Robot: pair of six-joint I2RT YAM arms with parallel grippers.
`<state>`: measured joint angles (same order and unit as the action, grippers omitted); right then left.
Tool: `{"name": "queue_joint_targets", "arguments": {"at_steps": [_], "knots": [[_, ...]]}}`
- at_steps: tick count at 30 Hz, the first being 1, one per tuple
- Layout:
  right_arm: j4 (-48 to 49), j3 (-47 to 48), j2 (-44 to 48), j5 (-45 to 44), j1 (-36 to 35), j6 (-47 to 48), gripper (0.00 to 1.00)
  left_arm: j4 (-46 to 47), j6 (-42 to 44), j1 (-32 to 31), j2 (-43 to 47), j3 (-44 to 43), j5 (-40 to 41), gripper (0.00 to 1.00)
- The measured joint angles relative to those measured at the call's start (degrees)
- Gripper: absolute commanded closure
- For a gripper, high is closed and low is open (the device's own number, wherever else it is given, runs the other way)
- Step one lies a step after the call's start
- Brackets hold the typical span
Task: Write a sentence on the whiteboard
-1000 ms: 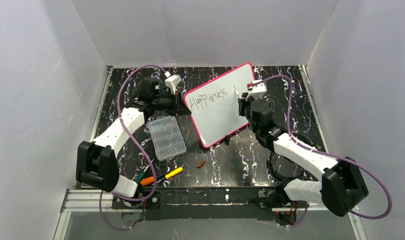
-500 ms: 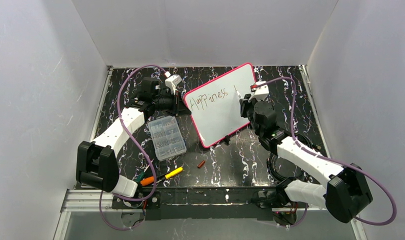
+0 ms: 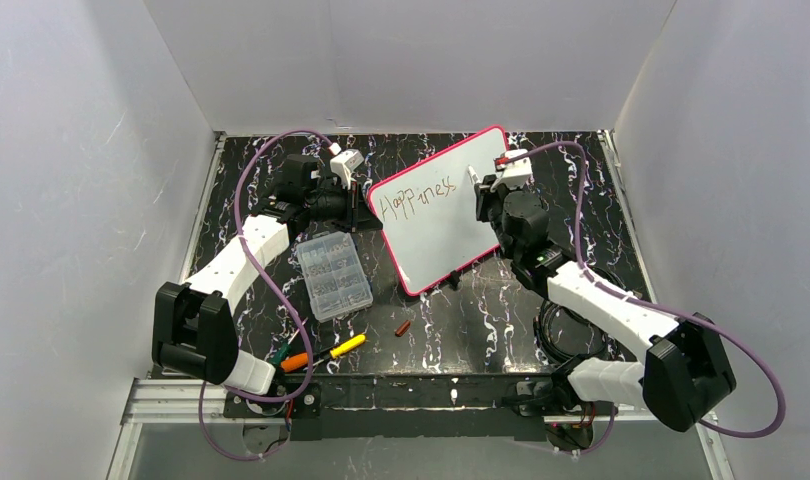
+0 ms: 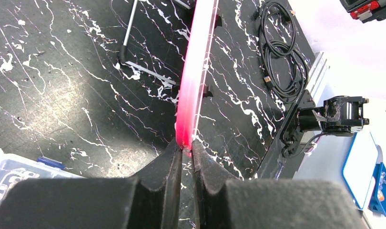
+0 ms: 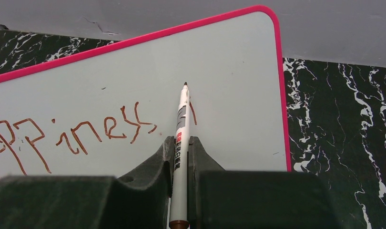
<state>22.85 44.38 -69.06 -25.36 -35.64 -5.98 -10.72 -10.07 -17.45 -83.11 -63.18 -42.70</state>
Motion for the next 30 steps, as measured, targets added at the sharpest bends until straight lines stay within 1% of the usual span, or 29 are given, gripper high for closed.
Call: {"name": "queue_joint_targets", "arguments": {"at_steps": [14,24,30], "knots": [[0.90,0.09,-2.29,0.22,0.00,0.22,0.99,-0.04,0.00,0.02,0.00,0.00,0.04,1.00],[0.87,0.09,0.46,-1.49,0.70,0.52,0.99,-0.02,0.00,0.00,0.00,0.00,-0.04,1.00],[0.66,0.09,0.46,-1.42,1.29,0.52,0.99,-0.02,0.00,0.00,0.00,0.00,-0.04,1.00]]}}
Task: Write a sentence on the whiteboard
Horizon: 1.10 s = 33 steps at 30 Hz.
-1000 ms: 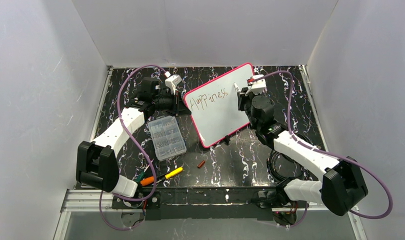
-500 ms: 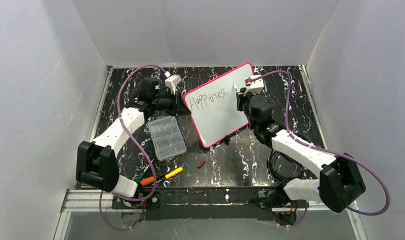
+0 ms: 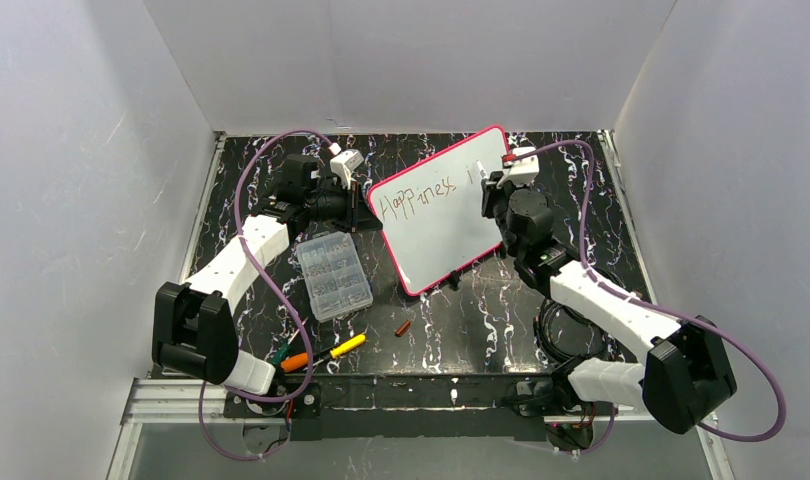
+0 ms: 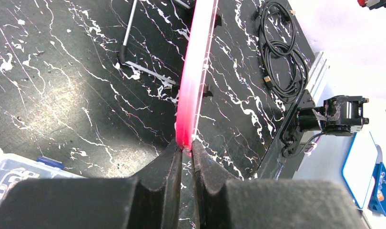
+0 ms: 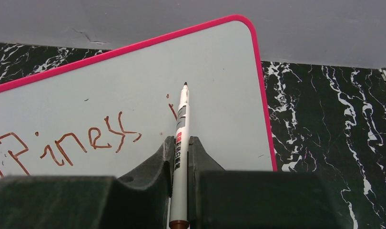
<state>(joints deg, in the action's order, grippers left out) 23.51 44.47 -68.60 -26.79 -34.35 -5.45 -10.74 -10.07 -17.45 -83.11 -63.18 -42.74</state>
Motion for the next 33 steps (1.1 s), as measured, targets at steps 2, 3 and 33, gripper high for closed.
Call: {"name": "queue_joint_targets", "arguments": {"at_steps": [2,3,33], "knots": [[0.00,0.00,-0.31,0.20,0.11,0.00,0.99,0.00,0.00,0.00,0.00,0.00,0.00,1.00],[0.00,0.00,-0.50,0.35,0.13,0.00,0.99,-0.02,0.00,0.00,0.00,0.00,-0.02,1.00],[-3.10,-4.04,-0.17,1.62,0.59,-1.81,0.99,0.00,0.00,0.02,0.00,0.00,-0.04,1.00]]}}
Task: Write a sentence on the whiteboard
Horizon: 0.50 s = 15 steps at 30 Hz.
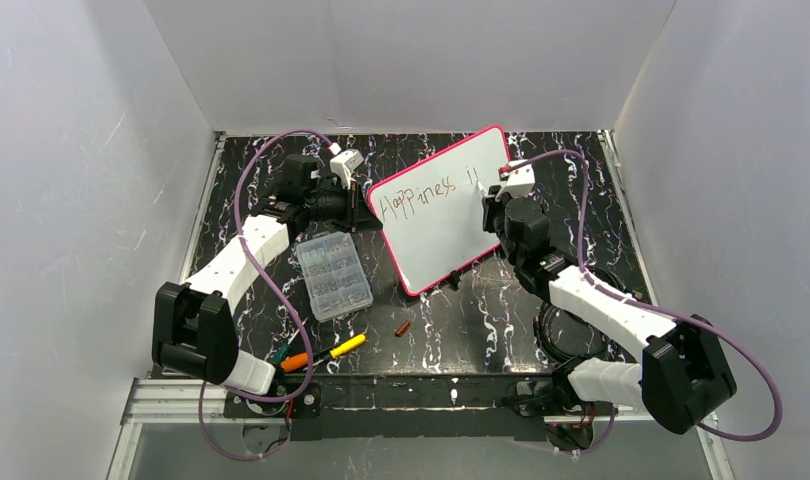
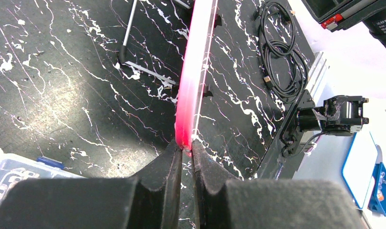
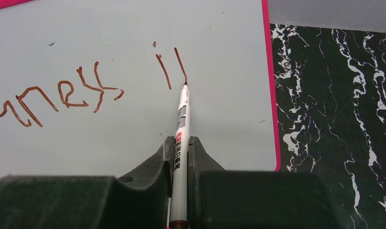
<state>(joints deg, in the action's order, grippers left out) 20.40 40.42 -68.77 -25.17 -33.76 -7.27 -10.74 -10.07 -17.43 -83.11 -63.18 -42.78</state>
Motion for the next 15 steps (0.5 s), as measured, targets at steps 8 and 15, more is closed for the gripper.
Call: {"name": "queue_joint_targets", "arguments": {"at_steps": [8,15], "knots": [[0.63,0.00,0.04,0.13,0.00,-0.02,0.99,0.00,0.00,-0.02,0.00,0.00,-0.02,1.00],[2.16,0.81,-1.07,0.26,0.02,0.13,0.99,-0.02,0.00,0.00,0.00,0.00,0.00,1.00]]}}
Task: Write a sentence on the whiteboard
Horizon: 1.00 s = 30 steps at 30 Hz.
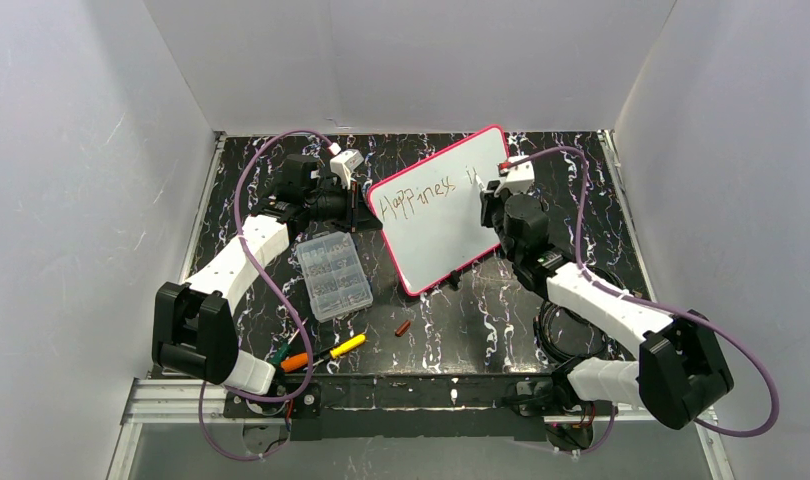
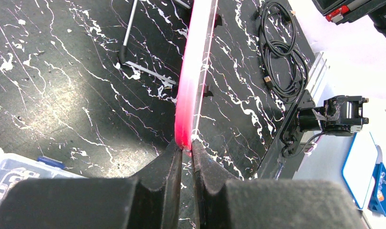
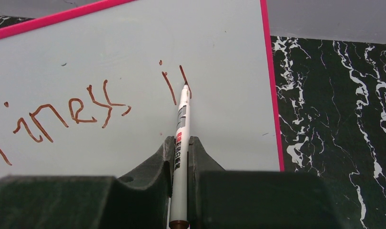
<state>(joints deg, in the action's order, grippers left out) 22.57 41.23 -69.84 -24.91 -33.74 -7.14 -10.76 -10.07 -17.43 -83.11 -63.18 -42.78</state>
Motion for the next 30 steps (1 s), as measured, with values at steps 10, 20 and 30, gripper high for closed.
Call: {"name": "queue_joint_targets", "arguments": {"at_steps": [10,20,30], "knots": [[1.95,1.70,-1.44,-0.24,0.00,1.09,0.99,0.00,0.00,0.00,0.00,0.00,0.02,1.00],[2.73,2.51,-2.78,-1.64,0.20,1.53,0.99,0.00,0.00,0.00,0.00,0.00,0.07,1.00],[2.93,2.82,-3.41,-2.03,1.16,1.51,0.99,0.00,0.00,0.00,0.00,0.00,0.04,1.00]]}}
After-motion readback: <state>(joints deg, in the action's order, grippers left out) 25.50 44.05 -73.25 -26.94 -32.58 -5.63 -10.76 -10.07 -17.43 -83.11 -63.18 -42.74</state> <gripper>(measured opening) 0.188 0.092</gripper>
